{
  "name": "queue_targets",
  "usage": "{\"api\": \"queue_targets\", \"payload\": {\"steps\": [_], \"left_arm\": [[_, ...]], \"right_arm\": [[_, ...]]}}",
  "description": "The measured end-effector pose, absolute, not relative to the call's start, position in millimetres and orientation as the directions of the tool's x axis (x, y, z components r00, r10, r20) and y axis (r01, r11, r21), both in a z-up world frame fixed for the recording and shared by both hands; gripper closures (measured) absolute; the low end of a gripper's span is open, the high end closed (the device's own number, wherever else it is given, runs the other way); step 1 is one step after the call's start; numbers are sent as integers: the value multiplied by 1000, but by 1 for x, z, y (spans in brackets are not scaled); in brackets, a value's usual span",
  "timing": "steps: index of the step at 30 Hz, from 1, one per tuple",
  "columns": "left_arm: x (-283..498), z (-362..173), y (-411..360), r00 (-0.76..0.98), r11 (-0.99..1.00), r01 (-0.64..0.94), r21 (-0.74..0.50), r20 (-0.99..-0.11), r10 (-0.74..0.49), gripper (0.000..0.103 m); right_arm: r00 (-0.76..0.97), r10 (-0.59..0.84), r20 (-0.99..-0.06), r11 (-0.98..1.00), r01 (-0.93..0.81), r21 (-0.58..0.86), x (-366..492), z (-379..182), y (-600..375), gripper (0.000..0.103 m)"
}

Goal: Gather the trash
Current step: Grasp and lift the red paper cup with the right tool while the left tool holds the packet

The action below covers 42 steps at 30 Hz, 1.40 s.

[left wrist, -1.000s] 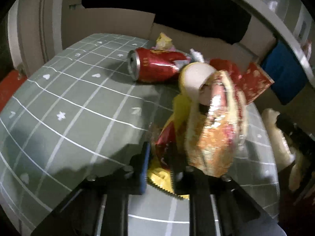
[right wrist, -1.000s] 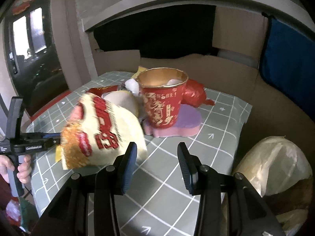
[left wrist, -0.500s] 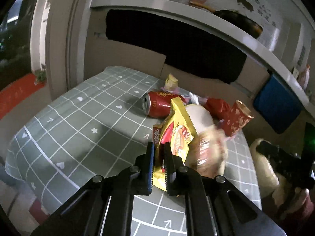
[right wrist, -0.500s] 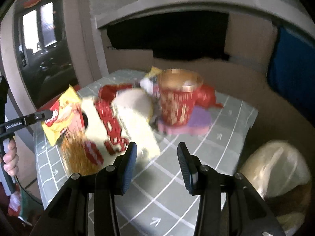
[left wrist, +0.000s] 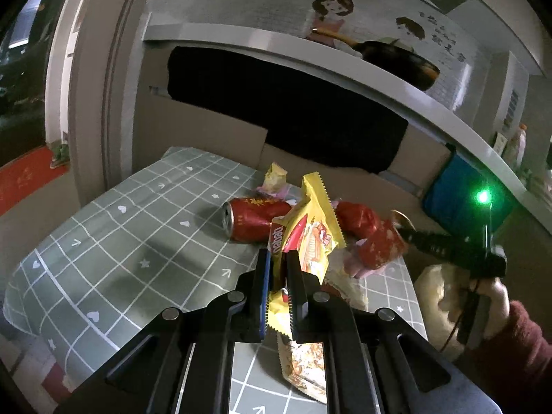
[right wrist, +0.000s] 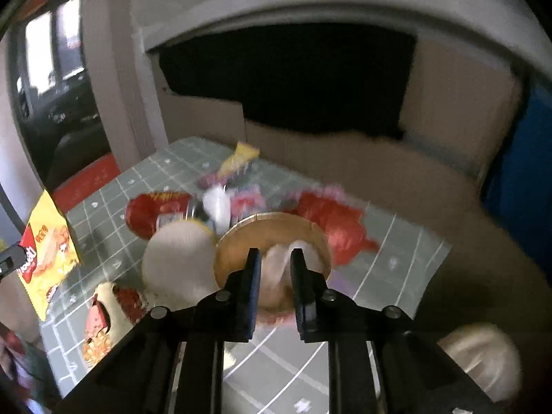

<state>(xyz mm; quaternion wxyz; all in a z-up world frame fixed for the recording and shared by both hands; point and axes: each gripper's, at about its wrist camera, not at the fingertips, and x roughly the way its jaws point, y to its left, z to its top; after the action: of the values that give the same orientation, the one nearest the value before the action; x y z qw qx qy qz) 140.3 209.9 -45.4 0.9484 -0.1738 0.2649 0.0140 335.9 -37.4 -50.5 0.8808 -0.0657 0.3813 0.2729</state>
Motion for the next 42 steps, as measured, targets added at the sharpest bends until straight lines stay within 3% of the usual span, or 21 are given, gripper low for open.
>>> {"api": "queue_targets", "payload": {"steps": [9,11,18,25,36,42], "left_arm": [[148,-52,200,837,938,-101,-331,-538,-100,94],[145,-50,199,838,942,-104,-320,-538,-90,94],[148,-40,198,836,941,-102,-323,-541,-95,94],[169,-44,150,793,947,11,-321,-574,-204,94],[194,-73,118,733,952,21,-305,-643,-222,94],[181,-69,130,751,949,-11,-315,-629,-200,94]], "right_arm": [[534,455,-713,843,-516,151,317,-88,-52,89],[495,518,-697,816,-531,229,323,-91,-50,98],[371,685,-628,681,-632,369,294,-85,-21,100],[331,669,-666,682,-630,372,265,-100,-30,100],[217,670,-710,645,-643,412,206,-118,-73,100],[358,612,-705,684,-688,244,178,-108,-80,94]]}}
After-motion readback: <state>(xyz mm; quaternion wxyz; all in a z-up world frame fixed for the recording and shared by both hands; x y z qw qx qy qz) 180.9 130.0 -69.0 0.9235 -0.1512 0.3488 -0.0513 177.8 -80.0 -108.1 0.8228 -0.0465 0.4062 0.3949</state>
